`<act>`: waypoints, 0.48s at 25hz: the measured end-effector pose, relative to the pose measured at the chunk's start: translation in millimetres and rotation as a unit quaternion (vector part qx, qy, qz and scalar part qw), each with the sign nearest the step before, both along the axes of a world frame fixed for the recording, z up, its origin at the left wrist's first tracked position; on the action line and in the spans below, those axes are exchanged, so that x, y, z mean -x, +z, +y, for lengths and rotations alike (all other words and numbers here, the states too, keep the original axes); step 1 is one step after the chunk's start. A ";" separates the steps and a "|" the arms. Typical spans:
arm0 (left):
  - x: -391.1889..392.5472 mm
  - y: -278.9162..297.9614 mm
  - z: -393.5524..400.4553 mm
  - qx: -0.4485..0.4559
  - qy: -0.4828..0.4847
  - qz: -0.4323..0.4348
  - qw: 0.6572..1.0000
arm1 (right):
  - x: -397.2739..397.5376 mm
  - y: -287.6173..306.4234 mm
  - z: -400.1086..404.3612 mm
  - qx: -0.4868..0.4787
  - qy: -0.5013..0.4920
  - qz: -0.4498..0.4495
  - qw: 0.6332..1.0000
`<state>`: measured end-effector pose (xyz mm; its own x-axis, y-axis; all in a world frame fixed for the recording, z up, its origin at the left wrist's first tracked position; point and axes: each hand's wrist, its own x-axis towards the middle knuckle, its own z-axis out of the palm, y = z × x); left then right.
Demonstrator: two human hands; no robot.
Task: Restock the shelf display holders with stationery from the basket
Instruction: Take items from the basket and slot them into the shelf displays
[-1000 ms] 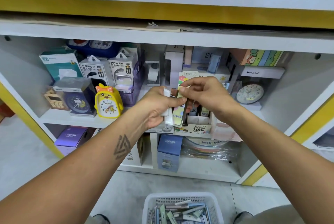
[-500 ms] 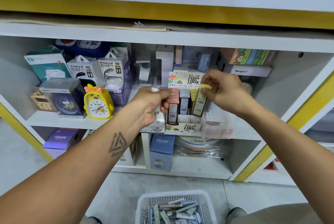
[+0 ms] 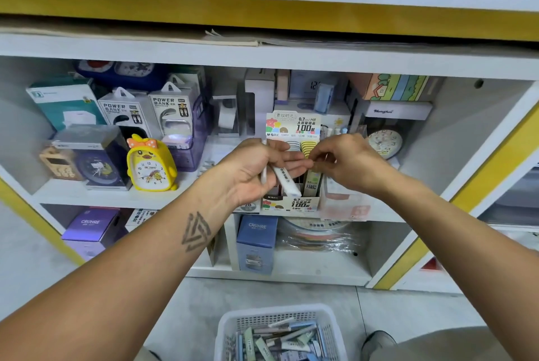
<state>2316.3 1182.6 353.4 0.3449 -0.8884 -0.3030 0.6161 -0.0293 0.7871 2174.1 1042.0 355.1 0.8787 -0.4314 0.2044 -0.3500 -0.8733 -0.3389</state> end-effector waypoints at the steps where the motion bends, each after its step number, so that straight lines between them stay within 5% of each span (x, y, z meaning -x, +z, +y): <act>1: -0.2 -0.4 0.5 0.012 -0.005 -0.007 1.000 | -1.3 -0.9 0.5 0.007 0.002 0.013 1.000; 4: -4.1 -1.7 1.4 0.040 0.005 -0.033 0.999 | -6.1 1.1 4.3 -0.009 -0.028 -0.048 0.998; 8: -6.0 2.8 3.1 0.080 0.060 -0.034 0.994 | -11.4 13.7 19.7 -0.306 -0.039 -0.131 0.942; 12: -8.5 7.6 8.6 0.126 0.094 -0.009 0.987 | -18.5 12.5 39.0 -0.433 0.030 -0.078 0.898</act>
<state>2324.8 1191.2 361.1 0.5143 -0.8546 -0.0718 0.5775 0.2831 0.7657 2192.5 1081.0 367.6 0.8954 -0.4407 -0.0627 -0.2012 -0.2750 -0.9401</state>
